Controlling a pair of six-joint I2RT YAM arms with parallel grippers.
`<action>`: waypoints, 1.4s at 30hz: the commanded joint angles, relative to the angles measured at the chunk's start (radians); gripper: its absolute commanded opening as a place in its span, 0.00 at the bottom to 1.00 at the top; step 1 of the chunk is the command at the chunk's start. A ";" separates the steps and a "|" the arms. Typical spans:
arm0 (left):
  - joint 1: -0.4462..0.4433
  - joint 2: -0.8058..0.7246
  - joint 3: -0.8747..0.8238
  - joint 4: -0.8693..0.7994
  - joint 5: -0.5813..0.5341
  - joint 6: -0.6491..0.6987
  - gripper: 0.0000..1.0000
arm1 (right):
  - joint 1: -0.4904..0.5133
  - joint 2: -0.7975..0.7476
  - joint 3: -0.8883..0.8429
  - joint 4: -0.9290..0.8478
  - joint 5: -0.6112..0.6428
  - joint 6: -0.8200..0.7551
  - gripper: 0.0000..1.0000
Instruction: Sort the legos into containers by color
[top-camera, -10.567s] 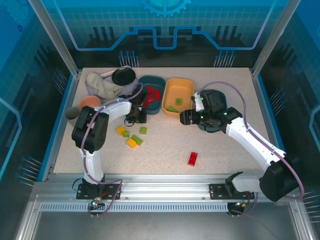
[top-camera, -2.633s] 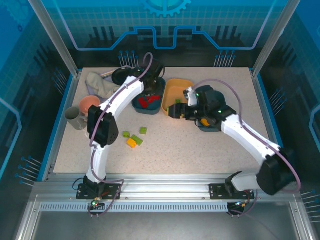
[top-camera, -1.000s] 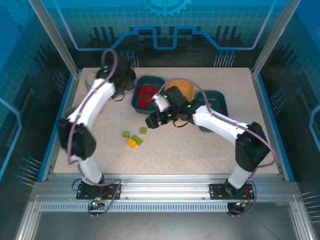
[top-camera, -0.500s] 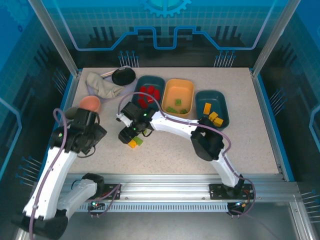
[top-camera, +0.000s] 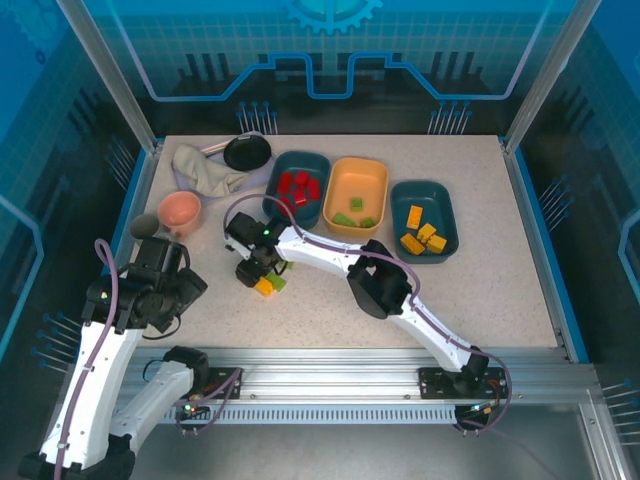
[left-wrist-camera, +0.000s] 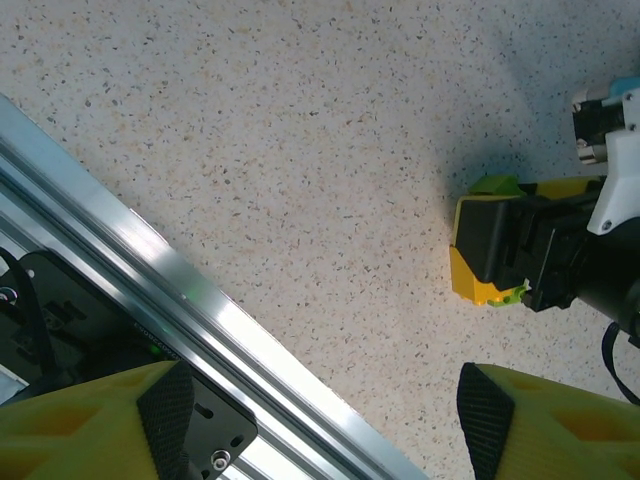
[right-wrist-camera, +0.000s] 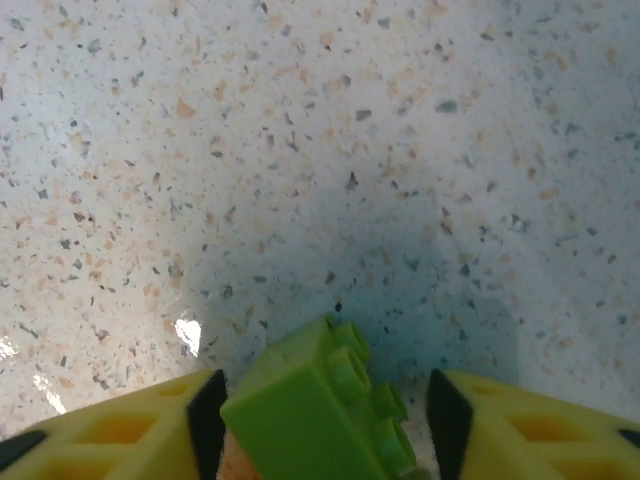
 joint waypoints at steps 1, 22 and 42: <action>-0.003 -0.007 0.023 -0.035 0.021 0.030 0.73 | 0.016 0.047 0.077 -0.068 0.020 0.001 0.48; -0.141 0.170 -0.066 0.473 0.312 0.097 0.68 | -0.283 -0.511 -0.369 0.049 0.118 0.163 0.20; -0.437 0.734 0.217 0.636 0.236 0.200 0.69 | -0.621 -0.216 -0.119 -0.053 0.132 0.242 0.22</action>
